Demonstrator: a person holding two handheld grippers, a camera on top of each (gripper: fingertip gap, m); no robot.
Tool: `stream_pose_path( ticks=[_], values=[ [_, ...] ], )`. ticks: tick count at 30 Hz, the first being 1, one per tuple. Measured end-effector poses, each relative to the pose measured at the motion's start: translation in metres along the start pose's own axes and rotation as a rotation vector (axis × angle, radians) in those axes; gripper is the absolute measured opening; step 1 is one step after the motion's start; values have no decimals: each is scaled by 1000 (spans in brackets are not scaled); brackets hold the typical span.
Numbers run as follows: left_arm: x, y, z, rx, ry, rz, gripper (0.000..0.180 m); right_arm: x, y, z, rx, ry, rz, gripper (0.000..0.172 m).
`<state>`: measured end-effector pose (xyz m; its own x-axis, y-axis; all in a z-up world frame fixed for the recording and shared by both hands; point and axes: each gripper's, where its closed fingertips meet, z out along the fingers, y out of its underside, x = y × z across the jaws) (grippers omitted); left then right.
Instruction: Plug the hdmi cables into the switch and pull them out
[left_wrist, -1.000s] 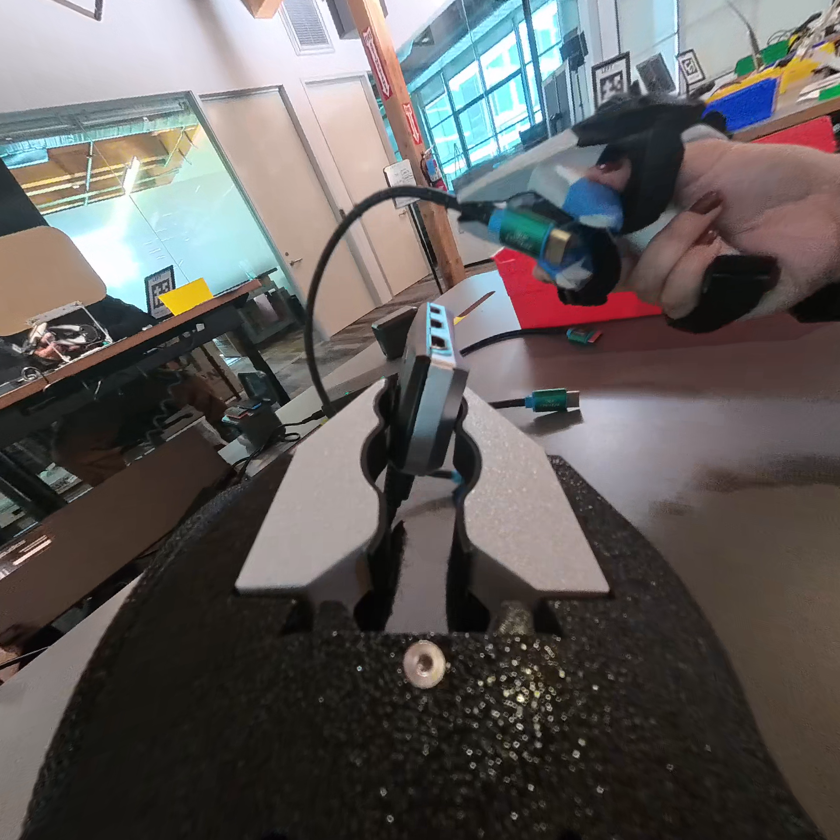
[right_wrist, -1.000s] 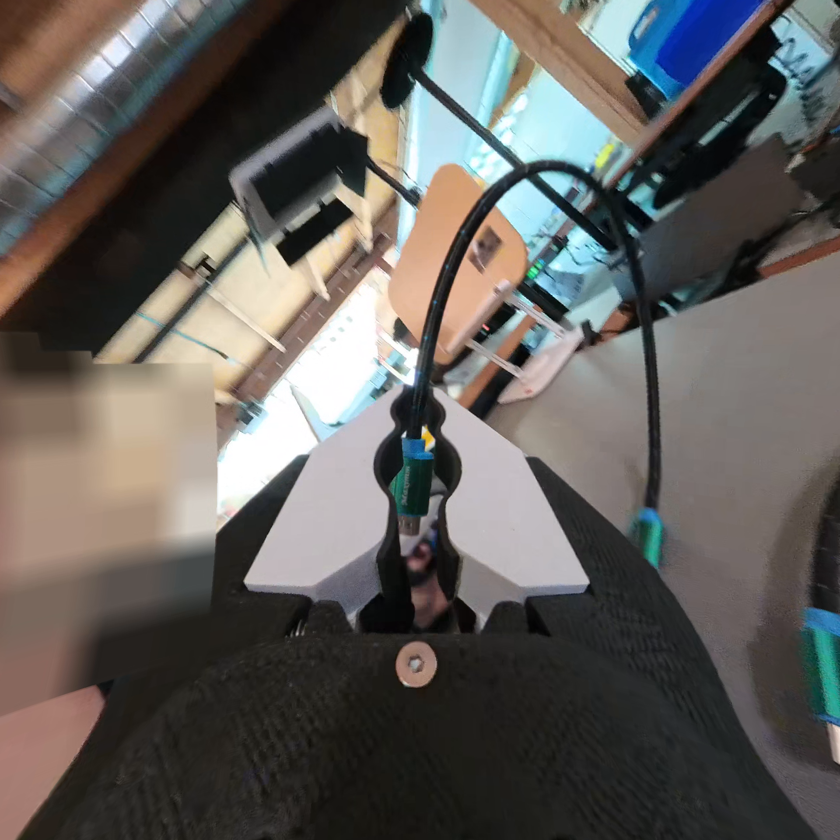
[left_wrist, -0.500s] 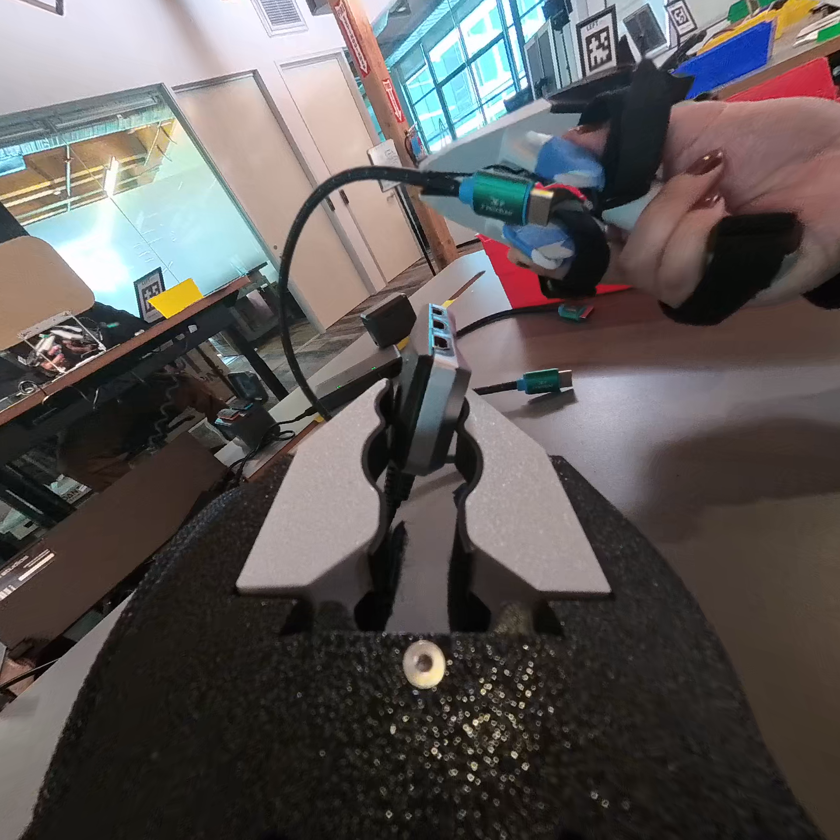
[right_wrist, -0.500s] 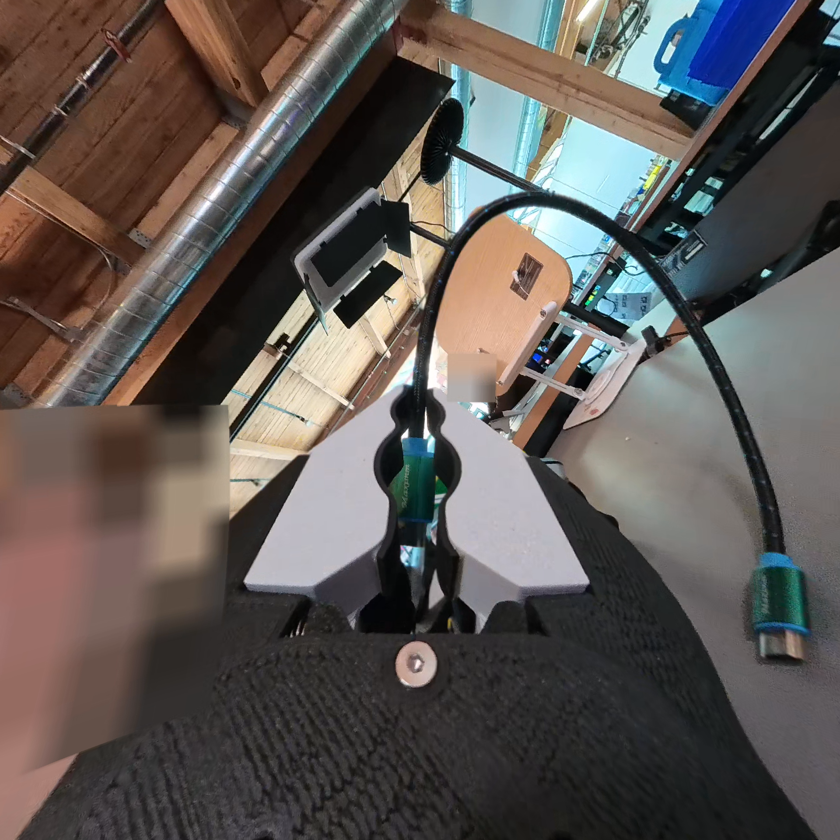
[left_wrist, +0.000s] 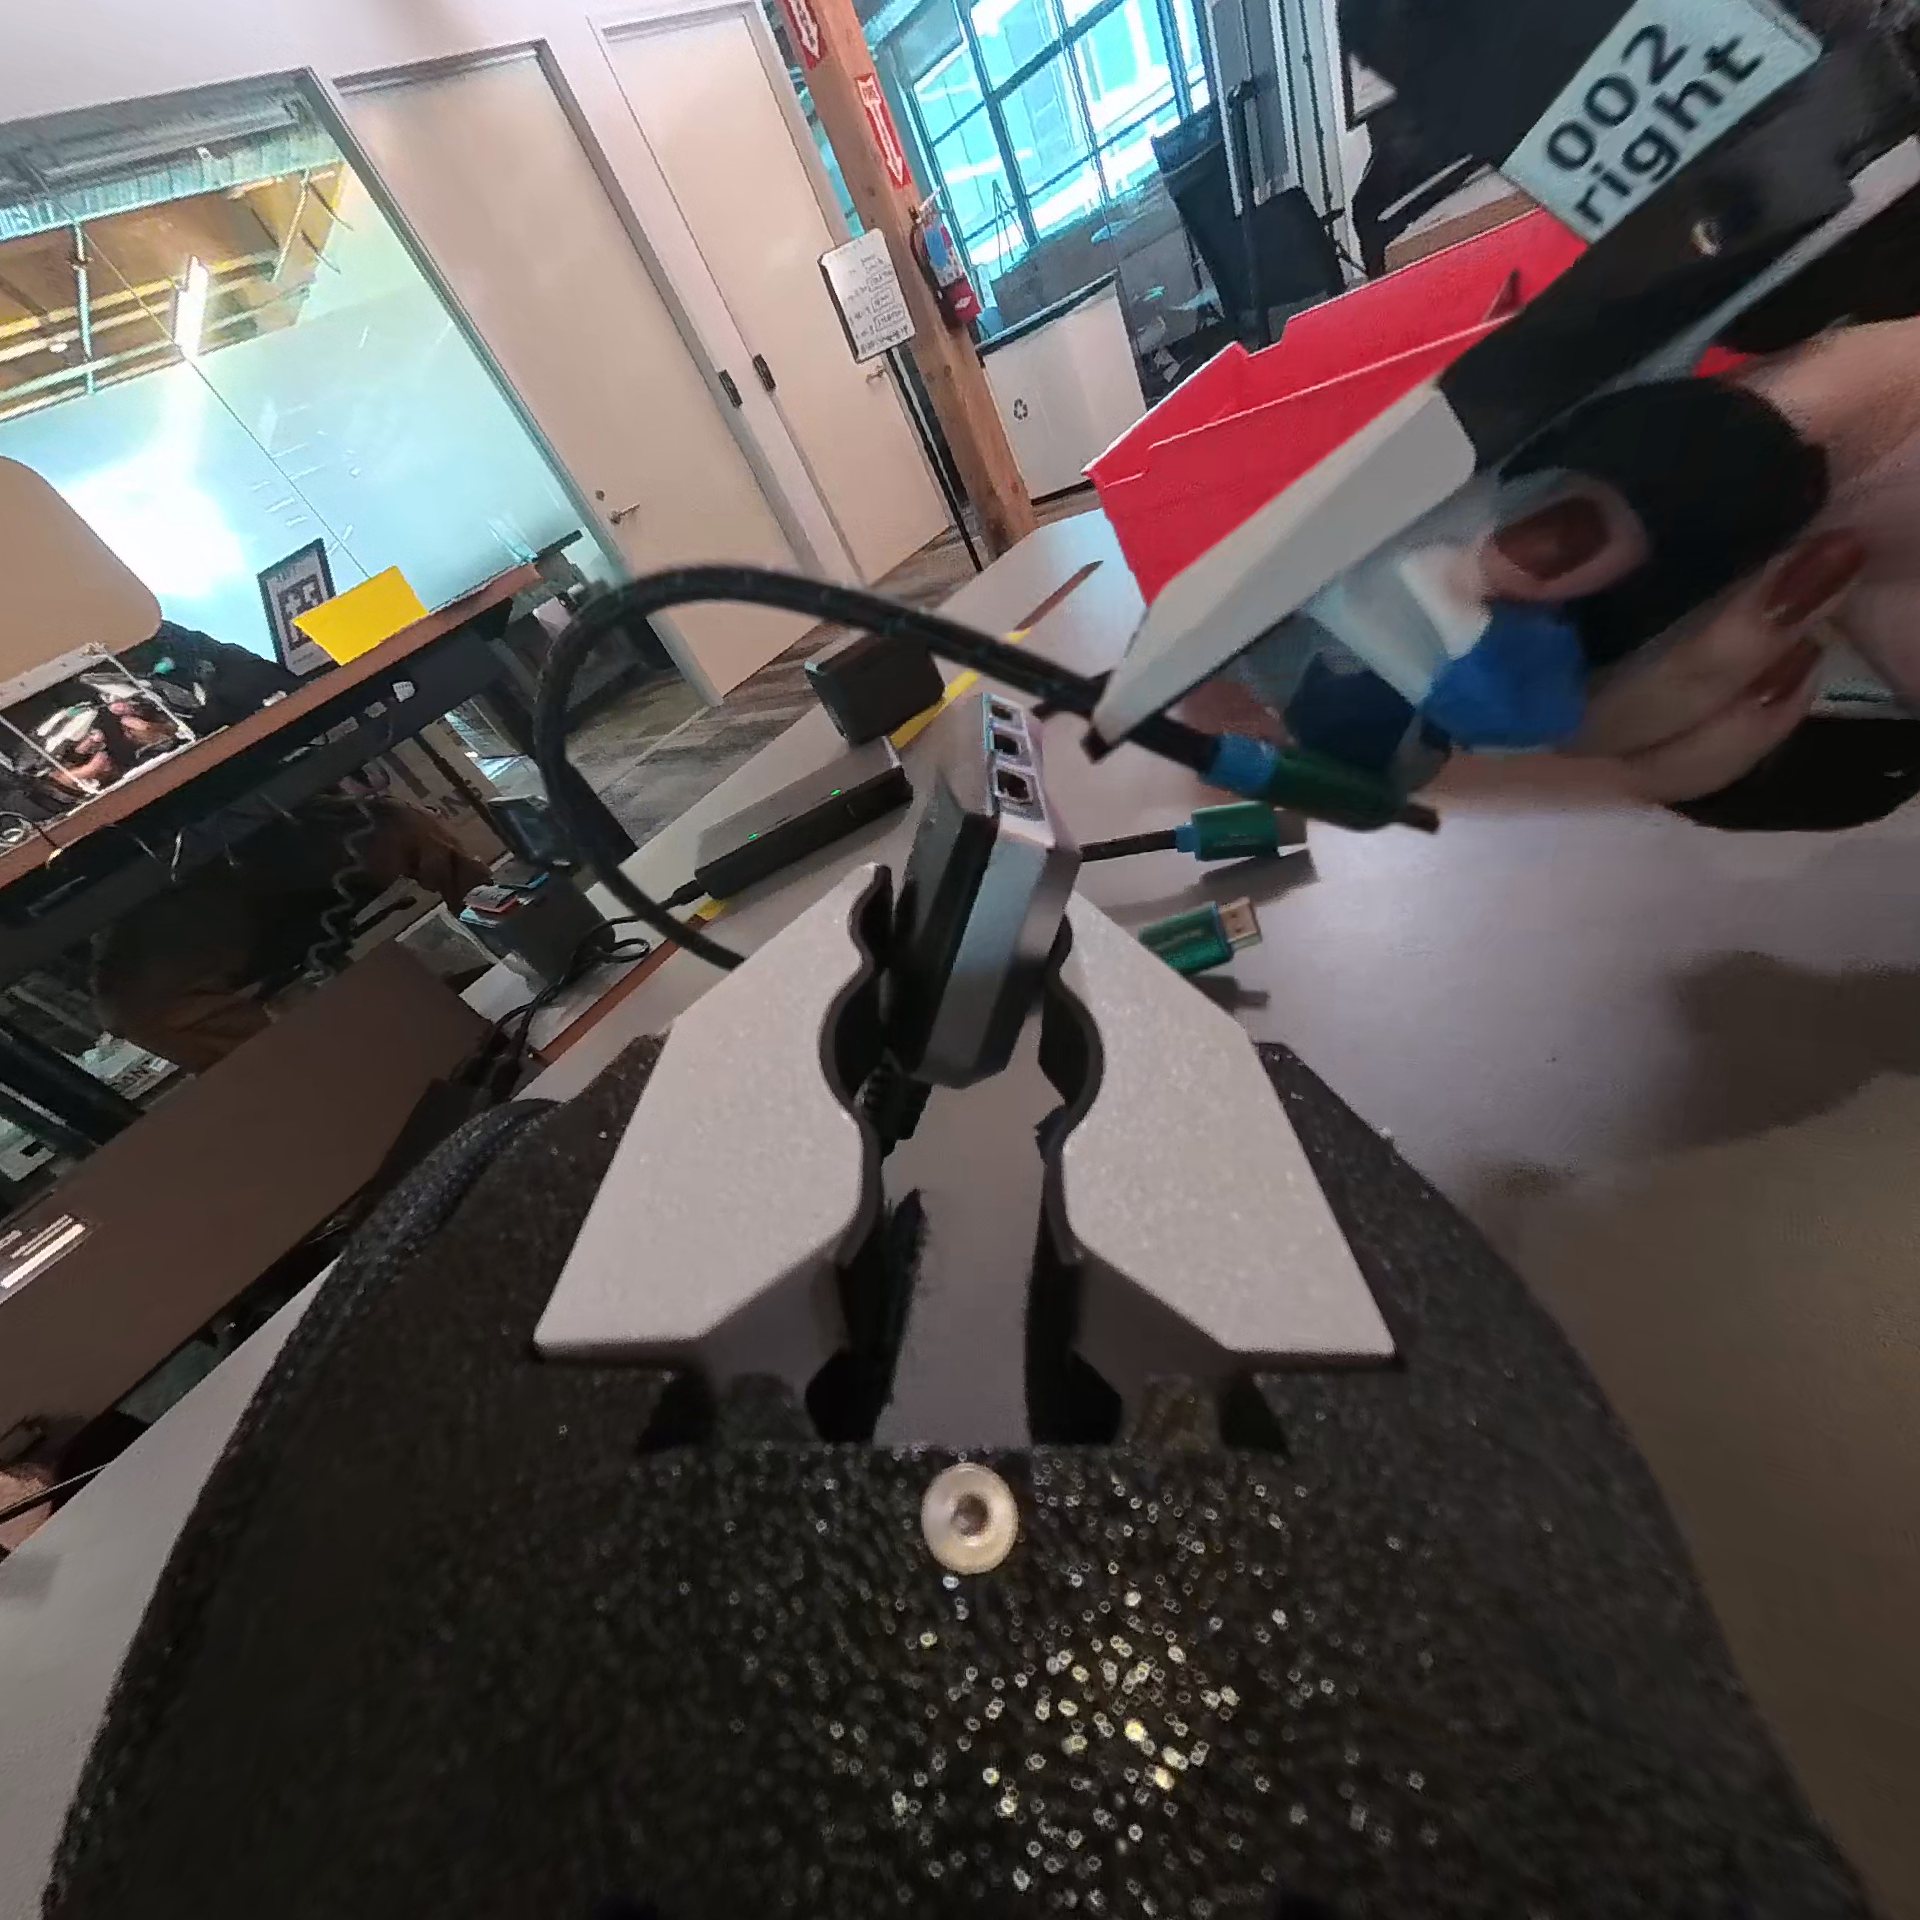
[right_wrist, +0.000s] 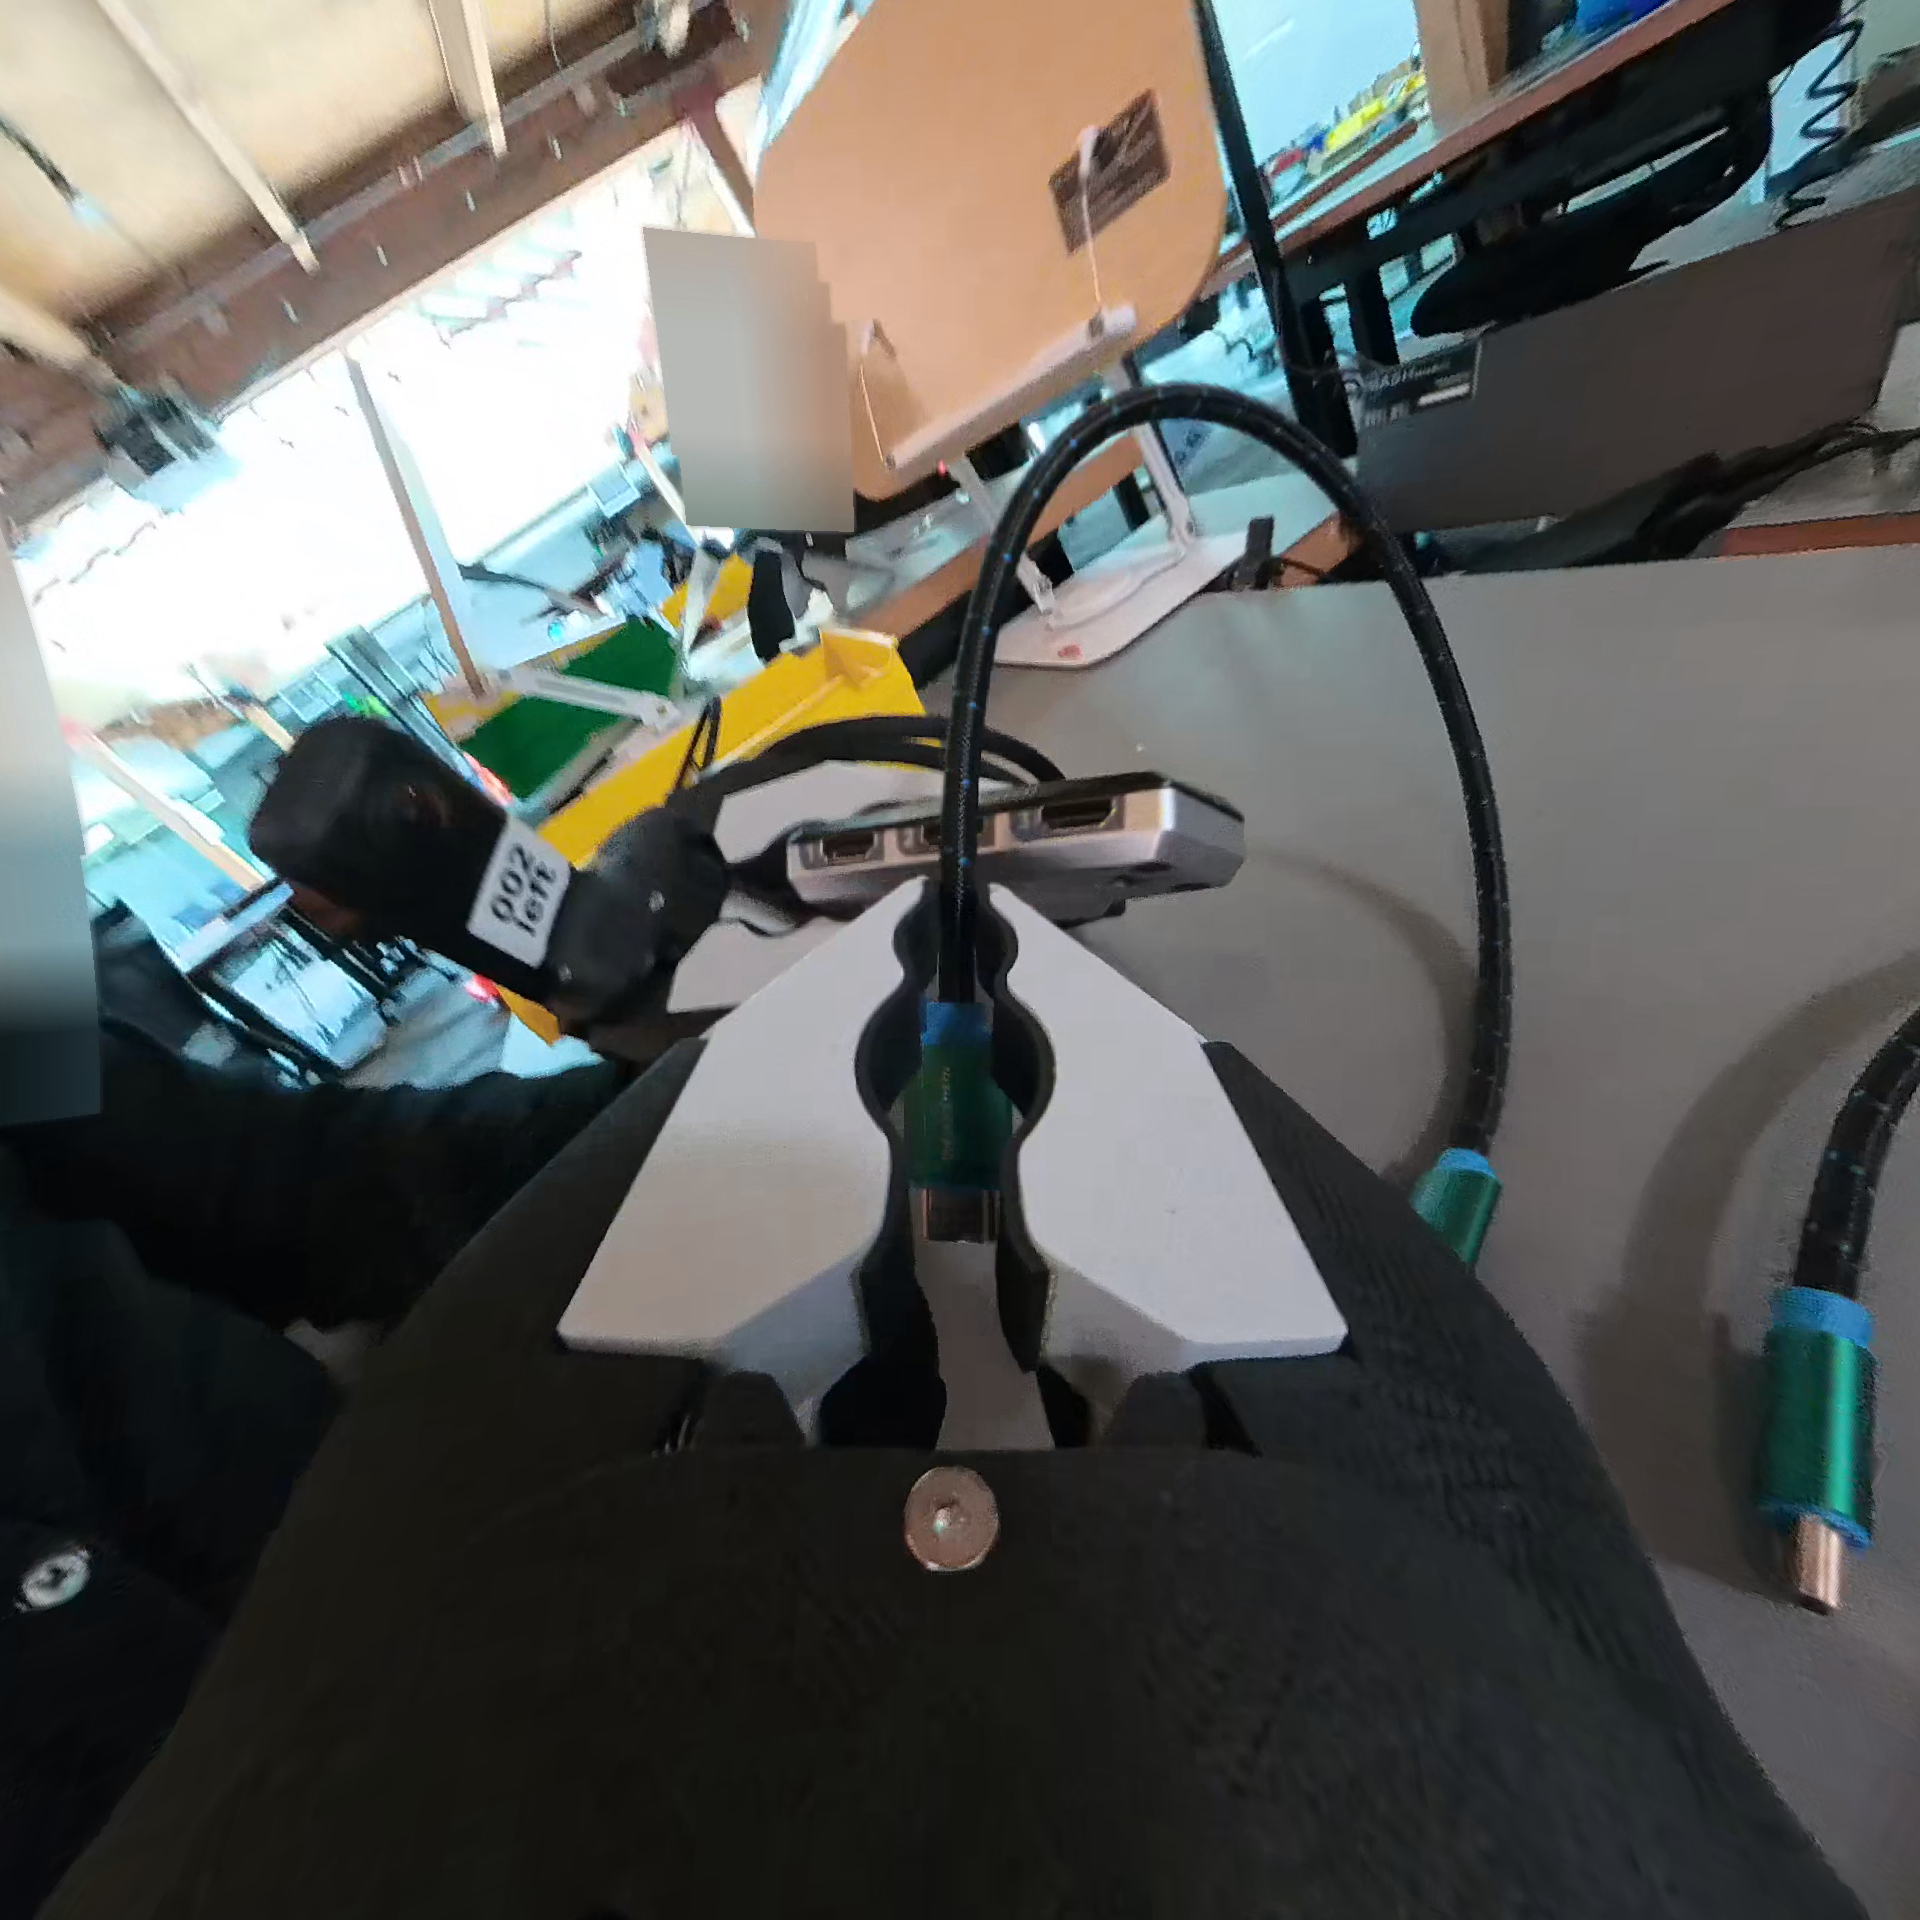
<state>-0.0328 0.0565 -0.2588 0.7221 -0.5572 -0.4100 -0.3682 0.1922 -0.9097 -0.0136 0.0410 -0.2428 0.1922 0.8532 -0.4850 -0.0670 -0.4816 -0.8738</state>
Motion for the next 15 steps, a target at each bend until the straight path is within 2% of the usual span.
stream_pose_path(
  ticks=[5,15],
  values=[
    [-2,2,0,-11,-10,-5,24,-3,22,4,-114,28,-142,4],
    [-1,1,0,-9,7,-17,24,13,59,6,-395,199,-356,5]
  ],
)
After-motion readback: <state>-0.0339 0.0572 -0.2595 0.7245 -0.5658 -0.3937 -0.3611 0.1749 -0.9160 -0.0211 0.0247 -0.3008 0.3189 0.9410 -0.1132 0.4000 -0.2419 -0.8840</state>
